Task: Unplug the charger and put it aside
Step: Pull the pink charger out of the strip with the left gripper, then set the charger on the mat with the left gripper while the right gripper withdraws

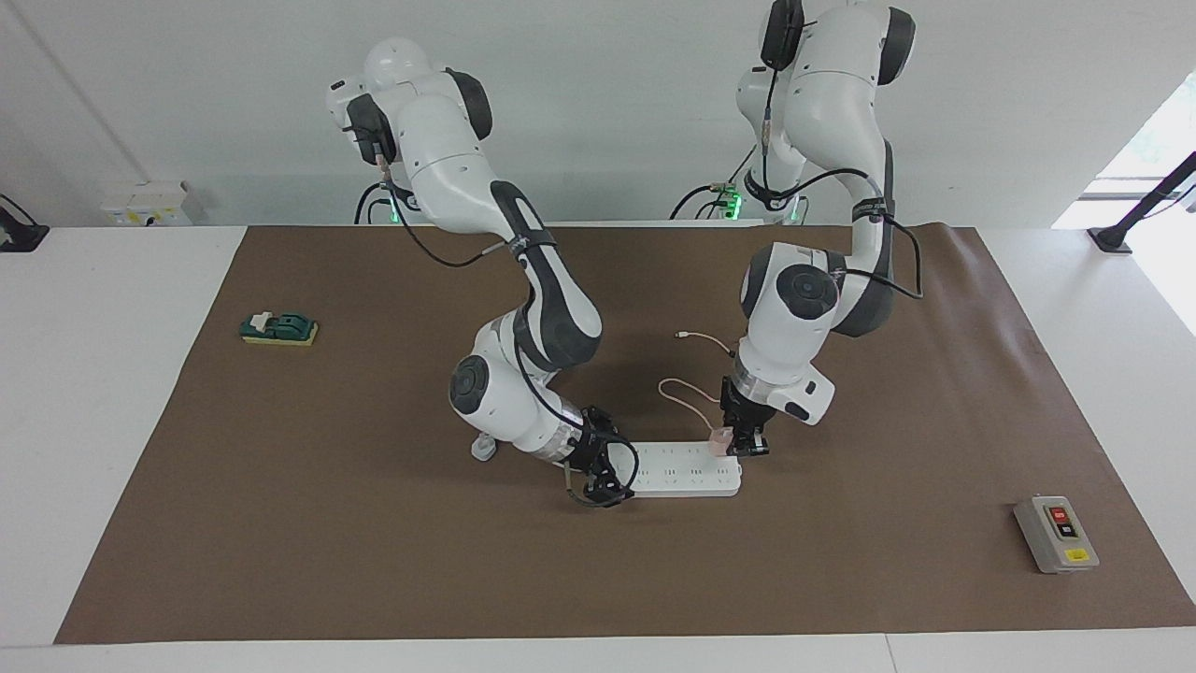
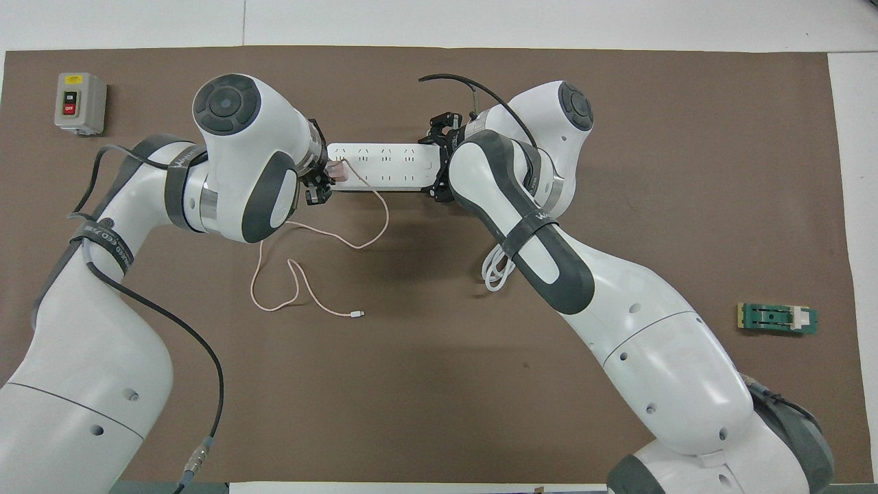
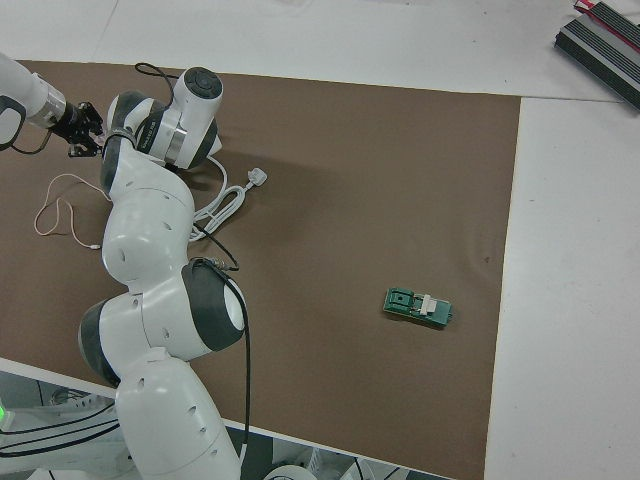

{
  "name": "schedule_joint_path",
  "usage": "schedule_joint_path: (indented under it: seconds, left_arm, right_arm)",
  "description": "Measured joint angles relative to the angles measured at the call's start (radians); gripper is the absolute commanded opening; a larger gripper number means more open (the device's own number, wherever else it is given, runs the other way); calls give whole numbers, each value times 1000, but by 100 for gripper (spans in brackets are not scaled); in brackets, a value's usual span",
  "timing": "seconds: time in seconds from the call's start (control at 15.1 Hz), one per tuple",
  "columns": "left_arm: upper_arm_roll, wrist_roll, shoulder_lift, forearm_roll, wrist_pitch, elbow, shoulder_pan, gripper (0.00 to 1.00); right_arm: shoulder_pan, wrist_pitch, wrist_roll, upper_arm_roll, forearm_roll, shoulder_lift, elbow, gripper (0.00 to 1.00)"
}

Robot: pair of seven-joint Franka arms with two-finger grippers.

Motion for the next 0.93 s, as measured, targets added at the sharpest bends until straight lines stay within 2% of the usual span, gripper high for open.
schedule_joint_path:
  seconds: [0.2, 0.26, 0.4, 0.6, 0.73, 0.93]
  left_arm:
    - [6, 68, -55, 1, -75, 24, 51, 0]
    - [6, 110, -72, 1, -109, 24, 78, 0]
    - [5, 231, -101, -5, -187, 24, 148, 0]
    - [9, 523, -136, -26, -292, 15, 279, 0]
    - [10, 717, -148, -28, -303, -18, 359, 0]
    - [12, 1025, -172, -31, -300, -95, 477, 0]
  right_arm:
    - [1, 9, -1, 1, 0, -5, -10, 75]
    - [3, 14, -2, 1, 0, -8, -14, 78]
    - [4, 18, -3, 1, 0, -11, -19, 100]
    - [6, 19, -4, 1, 0, -15, -22, 100]
    - [6, 16, -4, 0, 0, -35, -26, 100]
    - [-11, -14, -3, -5, 0, -107, -66, 100]
